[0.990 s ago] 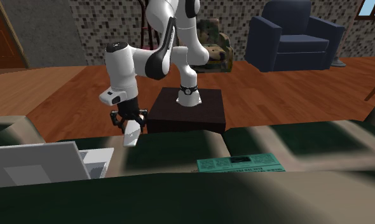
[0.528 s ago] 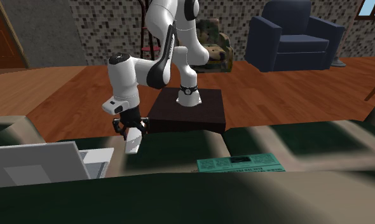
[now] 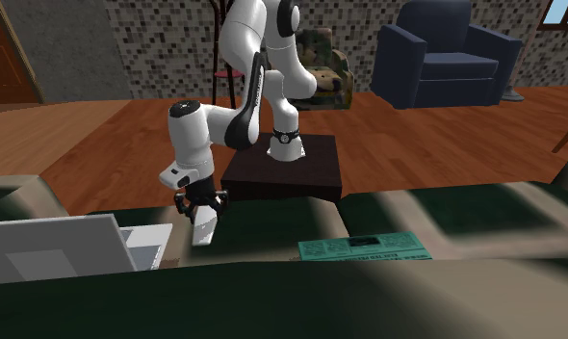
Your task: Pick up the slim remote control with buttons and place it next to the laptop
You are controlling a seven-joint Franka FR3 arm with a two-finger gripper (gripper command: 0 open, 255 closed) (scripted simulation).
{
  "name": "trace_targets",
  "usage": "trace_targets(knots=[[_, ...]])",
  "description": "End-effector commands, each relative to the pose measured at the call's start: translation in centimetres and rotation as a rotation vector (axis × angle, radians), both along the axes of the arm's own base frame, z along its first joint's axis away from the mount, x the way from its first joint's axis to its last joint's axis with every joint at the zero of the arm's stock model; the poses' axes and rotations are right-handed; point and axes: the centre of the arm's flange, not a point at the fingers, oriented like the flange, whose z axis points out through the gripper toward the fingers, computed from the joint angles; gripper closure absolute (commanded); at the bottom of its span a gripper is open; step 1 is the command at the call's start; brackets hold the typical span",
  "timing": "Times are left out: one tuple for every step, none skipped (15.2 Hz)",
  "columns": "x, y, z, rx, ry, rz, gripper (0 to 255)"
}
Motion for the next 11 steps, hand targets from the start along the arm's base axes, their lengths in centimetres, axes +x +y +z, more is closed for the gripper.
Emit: trace_targets(knots=[[0.0, -0.1, -1.0, 0.000, -0.001, 0.000, 255], [0.0, -0.1, -1.5, 0.000, -0.001, 0.000, 255], [0.0, -0.1, -2.0, 0.000, -0.001, 0.000, 255], [0.0, -0.1, -2.6, 0.000, -0.001, 0.000, 255], [0.0, -0.1, -3.1, 0.000, -0.001, 0.000, 255], [0.0, -0.1, -3.6, 0.000, -0.001, 0.000, 255], [0.0, -0.1, -4.2, 0.000, -0.001, 0.000, 255], [0.0, -0.1, -4.7, 0.000, -0.001, 0.000, 255], [0.0, -0.1, -5.2, 0.000, -0.001, 0.000, 255], [0.0, -0.1, -5.7, 0.000, -0.001, 0.000, 255], [0.0, -0.1, -6.3, 0.000, -0.001, 0.000, 255]])
